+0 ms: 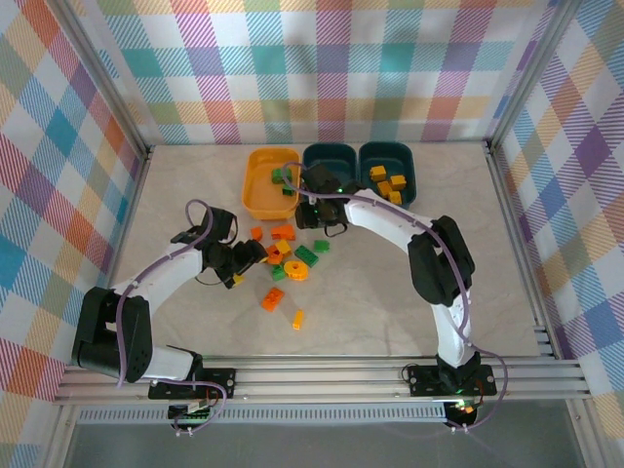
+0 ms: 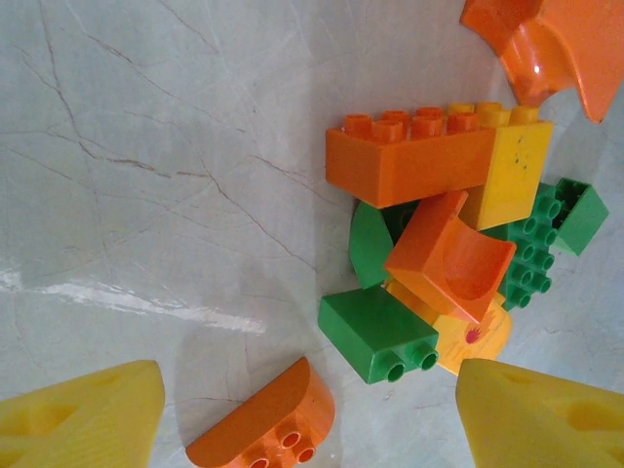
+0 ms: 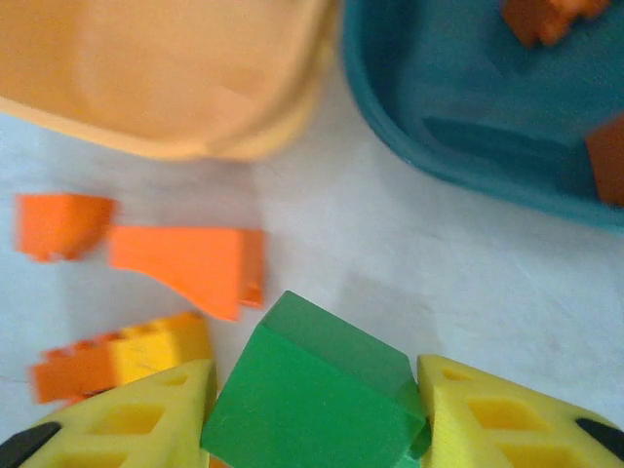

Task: Sort the legos into containers by color

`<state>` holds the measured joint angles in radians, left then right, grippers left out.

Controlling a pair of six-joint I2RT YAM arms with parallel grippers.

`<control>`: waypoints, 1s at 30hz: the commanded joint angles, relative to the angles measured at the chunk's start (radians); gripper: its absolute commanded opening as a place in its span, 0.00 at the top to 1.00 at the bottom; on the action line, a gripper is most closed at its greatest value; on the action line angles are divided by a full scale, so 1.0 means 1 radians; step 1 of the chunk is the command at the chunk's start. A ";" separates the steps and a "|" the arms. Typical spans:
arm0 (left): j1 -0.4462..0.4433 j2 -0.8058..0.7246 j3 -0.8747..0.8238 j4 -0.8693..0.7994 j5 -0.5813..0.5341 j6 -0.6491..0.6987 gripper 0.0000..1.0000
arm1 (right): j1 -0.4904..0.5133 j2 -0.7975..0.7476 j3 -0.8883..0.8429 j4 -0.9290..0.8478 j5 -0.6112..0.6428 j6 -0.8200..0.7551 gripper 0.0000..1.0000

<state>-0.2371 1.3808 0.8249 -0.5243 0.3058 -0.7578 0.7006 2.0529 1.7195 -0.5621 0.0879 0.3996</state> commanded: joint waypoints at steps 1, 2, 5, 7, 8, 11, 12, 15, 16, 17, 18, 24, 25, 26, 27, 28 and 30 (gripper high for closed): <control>0.071 -0.036 0.029 -0.040 0.024 0.024 0.21 | -0.001 0.071 0.129 0.020 -0.047 -0.017 0.58; 0.089 -0.040 0.029 -0.049 0.033 0.026 0.21 | -0.001 0.101 0.169 0.021 -0.053 -0.024 0.58; 0.119 -0.059 0.020 -0.083 0.041 0.037 0.21 | -0.003 0.203 0.316 0.010 -0.059 -0.037 0.58; 0.124 -0.081 0.010 -0.097 0.044 0.044 0.21 | -0.002 0.275 0.429 -0.017 -0.060 -0.049 0.58; 0.126 -0.090 0.004 -0.102 0.045 0.046 0.20 | -0.003 0.305 0.473 -0.032 -0.065 -0.052 0.57; 0.126 -0.112 -0.006 -0.115 0.046 0.049 0.20 | -0.004 0.418 0.659 -0.122 -0.068 -0.058 0.57; 0.125 -0.115 -0.007 -0.118 0.045 0.051 0.20 | -0.004 0.451 0.712 -0.151 -0.070 -0.059 0.56; 0.126 -0.123 -0.009 -0.118 0.047 0.053 0.20 | -0.004 0.513 0.813 -0.201 -0.078 -0.062 0.53; 0.128 -0.122 -0.009 -0.116 0.048 0.052 0.20 | -0.004 0.522 0.832 -0.209 -0.081 -0.063 0.50; 0.126 -0.120 -0.010 -0.114 0.050 0.052 0.20 | -0.004 0.526 0.845 -0.216 -0.082 -0.064 0.45; 0.127 -0.119 -0.010 -0.109 0.053 0.050 0.20 | -0.004 0.522 0.849 -0.218 -0.084 -0.066 0.42; 0.126 -0.095 0.011 -0.073 0.077 0.039 0.19 | 0.001 0.386 0.767 -0.188 -0.068 -0.103 0.38; 0.127 -0.092 0.015 -0.065 0.079 0.037 0.19 | 0.003 0.346 0.721 -0.171 -0.064 -0.108 0.38; 0.124 -0.089 0.017 -0.059 0.079 0.035 0.19 | 0.006 0.307 0.675 -0.155 -0.062 -0.111 0.38; 0.118 -0.086 0.017 -0.049 0.078 0.033 0.19 | 0.010 0.260 0.607 -0.132 -0.059 -0.114 0.38; 0.110 -0.082 0.019 -0.042 0.075 0.033 0.20 | 0.016 0.208 0.523 -0.103 -0.055 -0.116 0.39; 0.087 -0.075 0.029 -0.044 0.054 0.035 0.20 | 0.030 0.111 0.351 -0.050 -0.052 -0.102 0.41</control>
<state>-0.1276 1.2949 0.8280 -0.5831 0.3614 -0.7212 0.7059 2.3108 2.2044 -0.6853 0.0296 0.3084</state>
